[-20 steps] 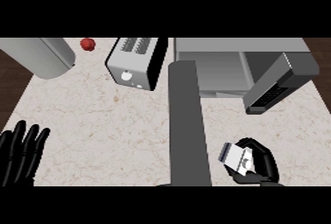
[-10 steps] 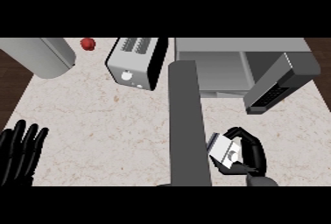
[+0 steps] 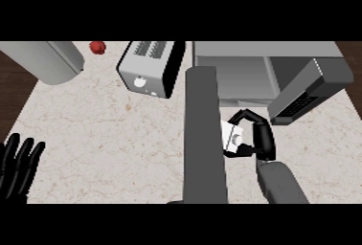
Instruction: Pick up the milk, place it into the microwave and close the microwave
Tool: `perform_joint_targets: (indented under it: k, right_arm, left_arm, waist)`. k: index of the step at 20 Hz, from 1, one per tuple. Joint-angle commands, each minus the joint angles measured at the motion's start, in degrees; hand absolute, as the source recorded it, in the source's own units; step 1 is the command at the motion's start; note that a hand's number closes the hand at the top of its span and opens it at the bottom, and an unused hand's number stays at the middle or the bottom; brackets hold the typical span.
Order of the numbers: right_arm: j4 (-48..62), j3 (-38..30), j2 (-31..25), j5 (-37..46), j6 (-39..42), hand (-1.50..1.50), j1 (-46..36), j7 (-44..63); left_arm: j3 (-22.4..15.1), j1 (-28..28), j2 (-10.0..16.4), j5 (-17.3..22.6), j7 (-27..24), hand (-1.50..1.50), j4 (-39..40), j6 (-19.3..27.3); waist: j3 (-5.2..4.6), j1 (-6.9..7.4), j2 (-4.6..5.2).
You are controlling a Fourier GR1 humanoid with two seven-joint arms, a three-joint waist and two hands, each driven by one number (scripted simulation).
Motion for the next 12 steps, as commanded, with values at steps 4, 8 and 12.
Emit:
perform_joint_targets:
  k: [4,8,12]
  right_arm:
    - [14.77,-5.79,-1.89,2.73,-7.3,1.5,-18.09,7.82]
    - [27.57,-9.61,-5.43,2.93,-8.13,1.5,-24.65,2.93]
    - [35.12,-11.4,-7.42,3.74,-10.77,1.5,-31.14,3.37]
  left_arm:
    - [0.6,-0.67,0.48,1.68,2.84,-1.5,-1.57,-0.41]
    - [2.5,-0.38,1.55,3.23,-0.48,-1.5,1.29,-3.08]
    - [1.92,-4.13,0.74,1.28,-1.57,-1.5,4.78,-2.05]
  waist:
    - [0.1,1.09,0.31]
    - [0.13,1.91,0.64]
    - [0.17,2.64,1.16]
